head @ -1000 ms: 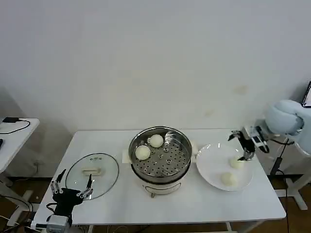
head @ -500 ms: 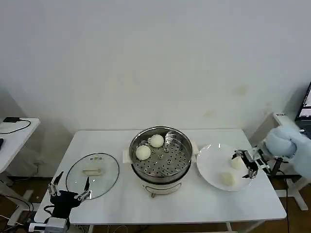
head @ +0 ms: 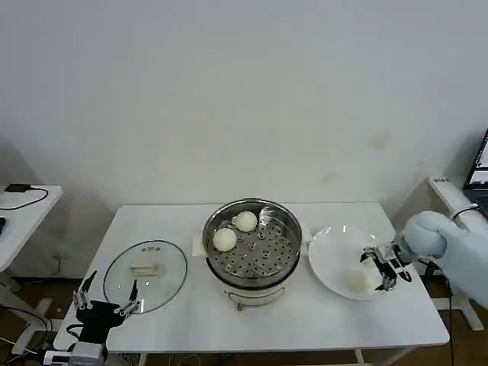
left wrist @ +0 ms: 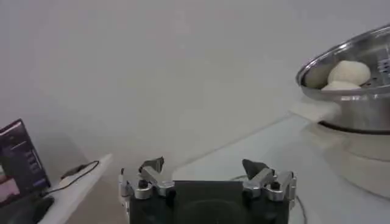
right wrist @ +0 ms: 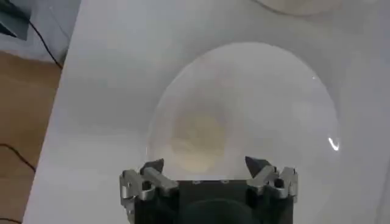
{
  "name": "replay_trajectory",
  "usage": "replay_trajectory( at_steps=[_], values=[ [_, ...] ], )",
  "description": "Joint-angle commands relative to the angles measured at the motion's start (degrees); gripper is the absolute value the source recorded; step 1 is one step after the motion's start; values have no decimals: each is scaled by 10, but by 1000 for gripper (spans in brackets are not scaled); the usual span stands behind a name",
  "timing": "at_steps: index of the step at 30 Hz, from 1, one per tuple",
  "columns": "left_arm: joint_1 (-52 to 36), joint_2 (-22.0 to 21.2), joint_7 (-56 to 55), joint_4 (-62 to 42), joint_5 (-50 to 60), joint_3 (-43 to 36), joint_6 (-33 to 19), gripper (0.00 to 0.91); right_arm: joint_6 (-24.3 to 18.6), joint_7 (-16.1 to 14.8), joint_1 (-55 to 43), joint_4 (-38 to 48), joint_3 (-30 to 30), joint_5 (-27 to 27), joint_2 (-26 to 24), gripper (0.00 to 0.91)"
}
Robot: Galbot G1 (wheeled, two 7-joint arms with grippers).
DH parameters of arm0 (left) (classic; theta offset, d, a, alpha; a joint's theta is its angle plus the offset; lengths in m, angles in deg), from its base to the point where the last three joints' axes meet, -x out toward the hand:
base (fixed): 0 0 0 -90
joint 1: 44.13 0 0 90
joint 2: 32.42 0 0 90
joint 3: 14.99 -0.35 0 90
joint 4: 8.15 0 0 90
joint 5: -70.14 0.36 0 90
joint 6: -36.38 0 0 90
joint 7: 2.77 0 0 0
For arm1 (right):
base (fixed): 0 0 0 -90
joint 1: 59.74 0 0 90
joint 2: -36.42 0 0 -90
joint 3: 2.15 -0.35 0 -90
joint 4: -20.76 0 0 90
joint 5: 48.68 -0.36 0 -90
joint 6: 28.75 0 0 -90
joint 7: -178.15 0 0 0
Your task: Take steamed baozi put them in steamer then cover it.
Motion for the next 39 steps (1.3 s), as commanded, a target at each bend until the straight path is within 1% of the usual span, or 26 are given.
replay_trajectory(
  at_steps=[1, 6, 16, 17, 19, 20, 21, 22, 23, 24, 26, 28, 29, 30, 33, 36, 39],
  values=[
    [-1, 0, 0, -2, 0, 0, 0, 907, 19, 1, 23, 17, -14, 10, 17, 907],
    [-3, 0, 0, -3, 0, 0, 0, 907, 35, 7, 21, 25, -11, 11, 23, 907],
    [-3, 0, 0, -4, 0, 0, -1, 907, 52, 8, 17, 42, -2, 4, 43, 907],
    [-3, 0, 0, -4, 0, 0, -1, 907, 52, 7, 16, 43, 0, 3, 46, 887],
    [-4, 0, 0, -4, 0, 0, -1, 907, 57, 8, 15, 45, 4, 2, 48, 877],
    [-4, 0, 0, -4, 1, 1, -1, 907, 59, 8, 15, 45, 5, 2, 49, 836],
    [-4, 0, 0, -5, 1, 1, -1, 907, 61, 7, 14, 46, 6, 2, 51, 776],
    [-4, -1, 0, -5, 1, 0, -1, 907, 63, 7, 14, 46, 6, 0, 52, 756],
    [-4, -1, 0, -5, 1, 0, -1, 907, 64, 7, 14, 46, 6, -1, 52, 715],
    [-4, -1, 0, -5, 1, 0, -1, 907, 66, 6, 12, 46, 8, -1, 53, 705],
    [-5, -1, 0, -5, 1, 0, -1, 907, 68, 6, 11, 46, 10, -1, 53, 635],
    [-5, -2, 0, -5, 1, 0, -1, 907, 72, 6, 9, 44, 11, -3, 51, 605],
    [-4, -2, 0, -5, 1, 0, -1, 907, 73, 6, 8, 44, 11, -3, 50, 574],
    [-4, -2, 0, -5, 1, 0, -1, 907, 74, 6, 8, 44, 11, -4, 50, 574],
    [-4, -2, -1, -5, 1, 0, -1, 907, 76, 6, 7, 43, 11, -4, 47, 534],
    [-4, -1, -1, -4, 1, 0, -1, 907, 76, 6, 7, 42, 10, -6, 44, 544],
    [-2, -2, -1, 0, 2, 0, -2, 907, 76, 4, 5, 40, 9, -7, 40, 534]
  ],
)
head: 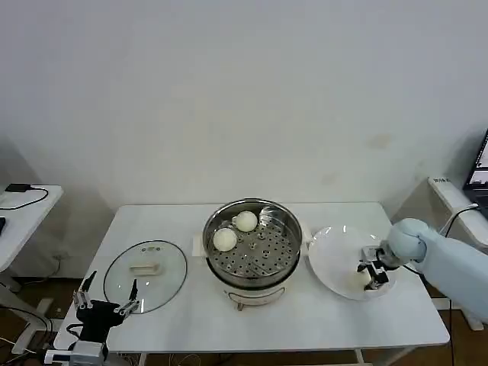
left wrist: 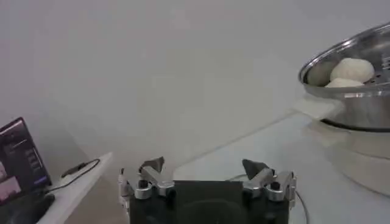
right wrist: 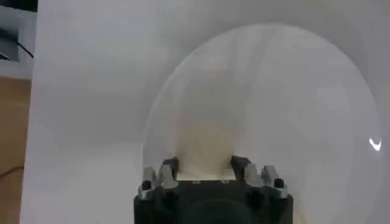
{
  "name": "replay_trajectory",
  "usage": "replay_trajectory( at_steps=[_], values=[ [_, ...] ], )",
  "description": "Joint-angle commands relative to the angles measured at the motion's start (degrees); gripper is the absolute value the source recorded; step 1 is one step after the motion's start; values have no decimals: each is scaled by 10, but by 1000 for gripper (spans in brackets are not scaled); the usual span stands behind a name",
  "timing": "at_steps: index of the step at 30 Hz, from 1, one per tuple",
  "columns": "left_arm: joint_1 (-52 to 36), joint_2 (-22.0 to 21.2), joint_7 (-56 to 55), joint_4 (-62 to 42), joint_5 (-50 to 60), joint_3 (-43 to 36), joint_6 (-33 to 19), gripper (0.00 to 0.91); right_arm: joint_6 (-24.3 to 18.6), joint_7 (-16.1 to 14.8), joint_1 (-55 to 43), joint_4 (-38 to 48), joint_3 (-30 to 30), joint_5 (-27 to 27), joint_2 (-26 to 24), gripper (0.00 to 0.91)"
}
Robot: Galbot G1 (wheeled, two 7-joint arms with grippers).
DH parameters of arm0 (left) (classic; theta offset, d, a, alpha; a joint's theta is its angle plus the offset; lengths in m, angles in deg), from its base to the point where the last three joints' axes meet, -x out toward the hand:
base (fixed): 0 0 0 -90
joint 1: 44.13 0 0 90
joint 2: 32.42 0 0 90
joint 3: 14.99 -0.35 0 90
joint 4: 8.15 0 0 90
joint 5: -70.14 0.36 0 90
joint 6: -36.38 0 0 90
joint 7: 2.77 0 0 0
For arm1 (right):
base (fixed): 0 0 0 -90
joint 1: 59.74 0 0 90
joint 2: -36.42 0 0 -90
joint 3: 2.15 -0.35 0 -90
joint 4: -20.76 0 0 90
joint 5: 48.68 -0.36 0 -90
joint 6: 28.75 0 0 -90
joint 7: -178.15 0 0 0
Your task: Take steamed baozi put them in steamer then cover it.
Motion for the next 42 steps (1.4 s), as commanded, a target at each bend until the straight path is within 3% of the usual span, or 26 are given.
replay_trajectory(
  at_steps=[1, 10, 17, 21, 28, 42],
  values=[
    [3, 0, 0, 5, 0, 0, 0, 907, 4, -2, -8, -3, 4, -4, -4, 534],
    [-3, 7, 0, 1, -5, 4, 0, 907, 0, -5, -149, -44, 61, -49, -48, 544],
    [-9, 10, 1, -6, -8, 4, 1, 907, 3, -11, -294, -41, 121, -97, -31, 554],
    [-10, 13, 1, -7, -10, 7, 1, 907, 8, -14, -394, -32, 182, -130, 15, 554],
    [-8, 13, 1, -8, -12, 15, 1, 907, 15, -14, -471, -31, 232, -160, 111, 554],
    [12, 3, 1, 5, -9, 37, 3, 907, -3, -22, -455, -81, 281, -159, 247, 554]
  ],
)
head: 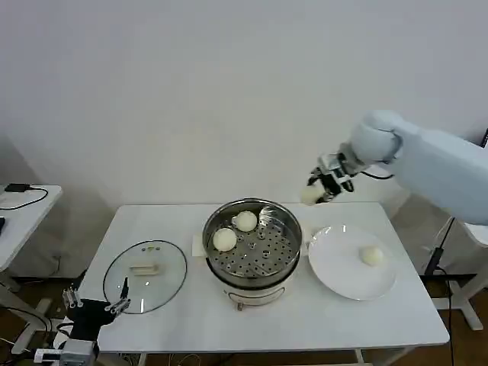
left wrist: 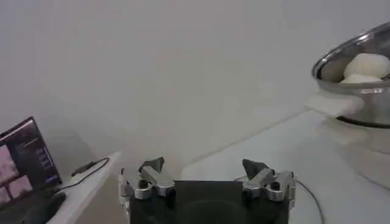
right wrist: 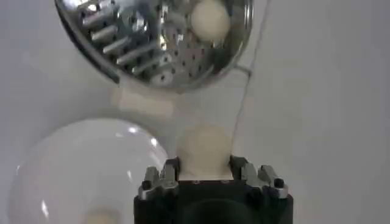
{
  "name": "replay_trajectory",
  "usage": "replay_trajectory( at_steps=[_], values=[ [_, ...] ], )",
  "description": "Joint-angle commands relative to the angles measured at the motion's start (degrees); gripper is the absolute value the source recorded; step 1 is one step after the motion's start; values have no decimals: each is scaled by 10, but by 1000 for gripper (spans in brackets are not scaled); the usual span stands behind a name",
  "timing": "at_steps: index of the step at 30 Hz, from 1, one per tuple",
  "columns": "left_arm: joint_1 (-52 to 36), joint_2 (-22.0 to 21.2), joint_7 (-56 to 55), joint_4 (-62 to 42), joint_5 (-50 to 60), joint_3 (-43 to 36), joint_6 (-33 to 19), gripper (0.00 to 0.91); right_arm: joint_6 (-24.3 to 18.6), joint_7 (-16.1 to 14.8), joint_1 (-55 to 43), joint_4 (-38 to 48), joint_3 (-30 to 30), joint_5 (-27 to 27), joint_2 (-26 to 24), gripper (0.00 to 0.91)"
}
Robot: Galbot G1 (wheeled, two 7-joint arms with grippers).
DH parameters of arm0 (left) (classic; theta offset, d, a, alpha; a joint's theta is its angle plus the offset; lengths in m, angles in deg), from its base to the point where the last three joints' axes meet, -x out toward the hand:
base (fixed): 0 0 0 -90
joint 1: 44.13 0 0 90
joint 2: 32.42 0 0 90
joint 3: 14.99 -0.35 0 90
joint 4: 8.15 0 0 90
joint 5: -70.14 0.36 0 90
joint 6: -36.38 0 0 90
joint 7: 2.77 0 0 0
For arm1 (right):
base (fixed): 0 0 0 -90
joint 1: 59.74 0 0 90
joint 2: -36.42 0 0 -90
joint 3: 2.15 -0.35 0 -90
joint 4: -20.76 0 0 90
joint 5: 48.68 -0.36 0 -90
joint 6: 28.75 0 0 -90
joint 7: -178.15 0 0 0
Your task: Take steamed baozi put them in steamer then cover it.
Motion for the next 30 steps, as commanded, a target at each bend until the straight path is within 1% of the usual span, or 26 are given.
replay_trajectory(
  at_steps=[1, 6, 7, 13, 20, 24, 30],
  values=[
    [12, -2, 0, 5, 2, 9, 0, 907, -11, -7, -26, -32, 42, -7, 92, 554],
    [22, -8, 1, 17, 5, 15, 2, 907, -37, -10, -3, -43, 47, 10, 122, 554],
    [24, -9, 1, 19, 5, 18, 2, 907, -52, -12, 3, -45, 49, 19, 129, 554],
    [30, -13, 0, 21, 6, 25, 1, 907, -83, -22, 32, -49, 51, 33, 140, 554],
    [27, -16, 1, 21, 5, 28, 1, 907, -133, -22, 54, -34, 57, 59, 154, 554],
    [28, -16, 0, 19, 5, 31, 0, 907, -151, -13, 59, -34, 64, 79, 153, 554],
    [24, -16, 1, 16, 5, 30, 0, 907, -158, -12, 66, -38, 72, 77, 152, 554]
  ],
)
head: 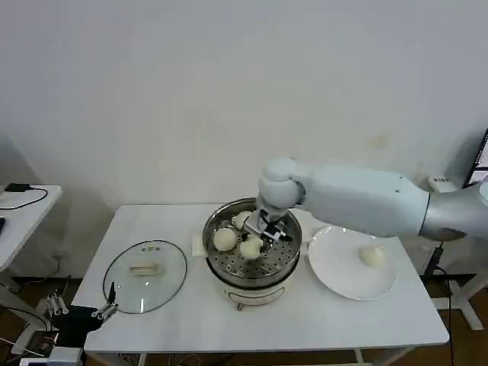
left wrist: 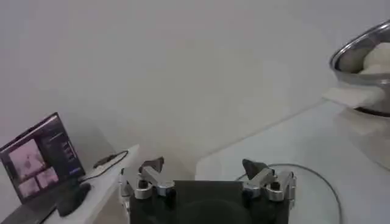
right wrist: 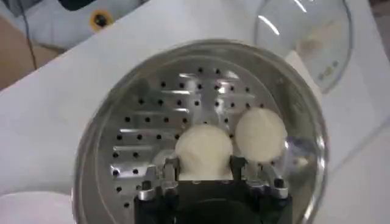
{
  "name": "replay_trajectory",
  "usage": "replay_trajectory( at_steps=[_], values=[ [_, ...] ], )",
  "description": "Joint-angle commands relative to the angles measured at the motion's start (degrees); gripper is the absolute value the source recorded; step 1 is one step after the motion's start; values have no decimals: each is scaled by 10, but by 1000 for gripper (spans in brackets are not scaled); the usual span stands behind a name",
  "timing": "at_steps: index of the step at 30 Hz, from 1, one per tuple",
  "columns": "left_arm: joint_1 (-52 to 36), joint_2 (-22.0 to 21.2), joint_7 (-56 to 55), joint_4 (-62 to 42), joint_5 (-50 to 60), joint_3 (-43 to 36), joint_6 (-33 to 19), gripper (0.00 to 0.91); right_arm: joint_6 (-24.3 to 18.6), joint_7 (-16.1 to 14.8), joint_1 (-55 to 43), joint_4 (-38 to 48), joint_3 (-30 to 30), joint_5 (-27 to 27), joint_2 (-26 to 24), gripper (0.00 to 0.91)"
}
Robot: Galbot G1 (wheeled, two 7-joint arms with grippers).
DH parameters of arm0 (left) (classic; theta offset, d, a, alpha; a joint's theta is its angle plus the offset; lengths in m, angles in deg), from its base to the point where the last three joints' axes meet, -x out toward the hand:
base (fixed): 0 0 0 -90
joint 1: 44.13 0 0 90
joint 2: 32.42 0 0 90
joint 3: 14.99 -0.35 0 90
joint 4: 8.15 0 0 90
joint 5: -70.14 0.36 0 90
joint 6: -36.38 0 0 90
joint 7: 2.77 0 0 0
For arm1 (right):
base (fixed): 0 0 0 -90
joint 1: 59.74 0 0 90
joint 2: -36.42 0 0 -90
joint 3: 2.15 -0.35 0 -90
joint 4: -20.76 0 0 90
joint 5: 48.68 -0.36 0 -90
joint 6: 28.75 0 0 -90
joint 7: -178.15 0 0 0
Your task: Take steamed baozi put them in steamer then cover it.
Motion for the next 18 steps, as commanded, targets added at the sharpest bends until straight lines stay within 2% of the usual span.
replay_trajectory(
  at_steps=[1, 15, 16, 17, 18],
  values=[
    [0, 0, 0, 0, 0, 0, 0, 907, -29, 2, 11, -2, 8, 15, 12, 554],
    [1, -1, -1, -1, -1, 0, -2, 907, -29, 1, 18, -3, 10, 14, 14, 564],
    [1, -1, -1, -1, -1, -1, -2, 907, -29, 1, 18, -1, 11, 14, 13, 595],
    [0, -1, -1, -1, -1, -1, -2, 907, -29, 0, 18, 0, 11, 14, 13, 796],
    [0, -1, -1, -1, -1, -2, -2, 907, -30, 0, 17, 2, 11, 15, 12, 846]
  ],
)
